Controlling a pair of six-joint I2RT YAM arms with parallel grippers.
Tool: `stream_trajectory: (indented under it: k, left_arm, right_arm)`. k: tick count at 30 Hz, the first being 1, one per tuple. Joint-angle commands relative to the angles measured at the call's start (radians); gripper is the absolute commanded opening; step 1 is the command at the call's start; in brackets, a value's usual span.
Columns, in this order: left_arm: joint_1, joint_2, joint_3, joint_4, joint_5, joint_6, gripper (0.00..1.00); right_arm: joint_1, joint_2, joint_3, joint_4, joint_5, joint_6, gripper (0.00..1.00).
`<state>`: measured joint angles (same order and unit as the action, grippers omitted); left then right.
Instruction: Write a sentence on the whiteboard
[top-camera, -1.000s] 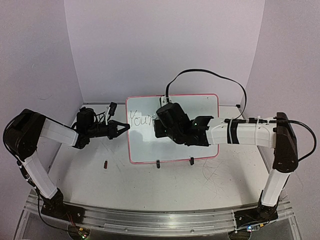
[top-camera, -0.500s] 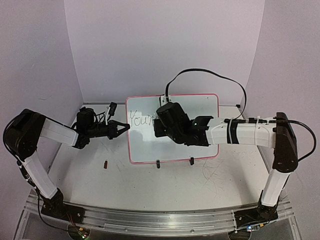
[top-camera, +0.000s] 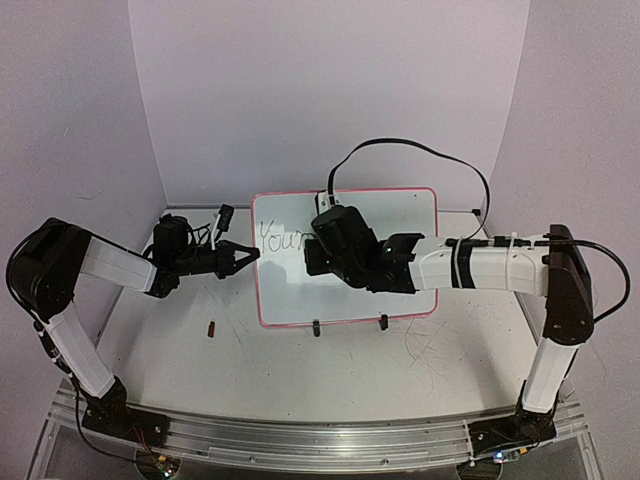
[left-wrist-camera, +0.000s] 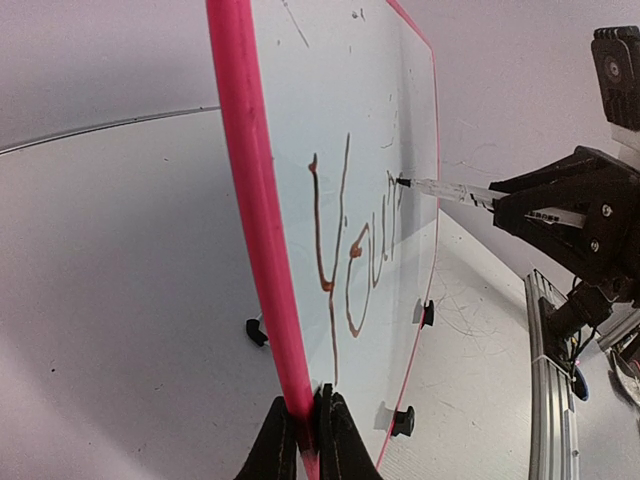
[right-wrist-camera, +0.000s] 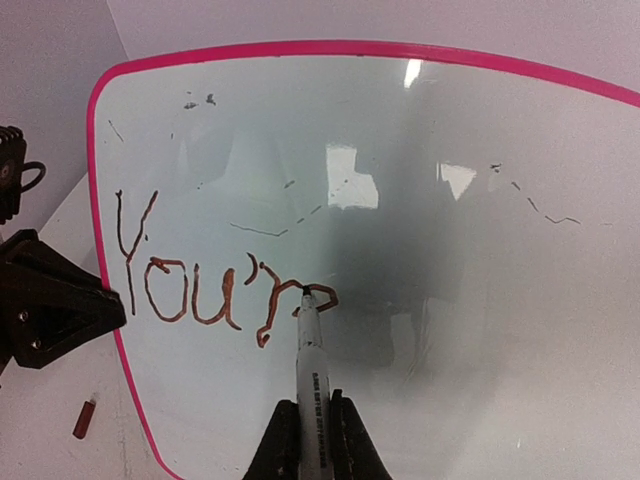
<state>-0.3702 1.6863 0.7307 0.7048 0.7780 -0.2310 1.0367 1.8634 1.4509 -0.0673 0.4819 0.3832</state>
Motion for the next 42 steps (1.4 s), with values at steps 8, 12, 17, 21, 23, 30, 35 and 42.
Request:
stream_trajectory:
  k: [8,12,17,21,23,30,35,42]
  left_arm:
    - [-0.015,-0.013,0.021,-0.018,-0.032,0.082,0.00]
    - [-0.015,-0.013,0.022,-0.018,-0.032,0.082,0.00]
    - [-0.015,-0.013,0.022,-0.019,-0.032,0.082,0.00]
    - [-0.015,-0.012,0.023,-0.018,-0.033,0.082,0.00]
    - [-0.015,-0.010,0.023,-0.018,-0.032,0.082,0.00]
    - [-0.015,-0.011,0.022,-0.018,-0.032,0.082,0.00]
    - [-0.015,-0.009,0.022,-0.018,-0.032,0.081,0.00]
    - [-0.015,0.001,0.025,-0.019,-0.043,0.072,0.00]
  right_arm:
    - [-0.009,-0.006,-0.028,-0.024,-0.022,0.025,0.00]
    - [-0.009,-0.019,-0.043,-0.032,-0.021,0.034,0.00]
    - [-0.008,-0.028,-0.055,-0.046,-0.019,0.043,0.00]
    - [-0.008,-0.047,-0.068,-0.062,-0.006,0.048,0.00]
    - [-0.008,-0.057,-0.072,-0.069,0.005,0.045,0.00]
    - [-0.009,-0.090,-0.061,-0.085,0.054,0.011,0.00]
    - [-0.001,-0.236,-0.051,0.015,-0.049,-0.089,0.00]
    - [-0.001,-0.383,-0.209,0.001,-0.062,-0.150,0.00]
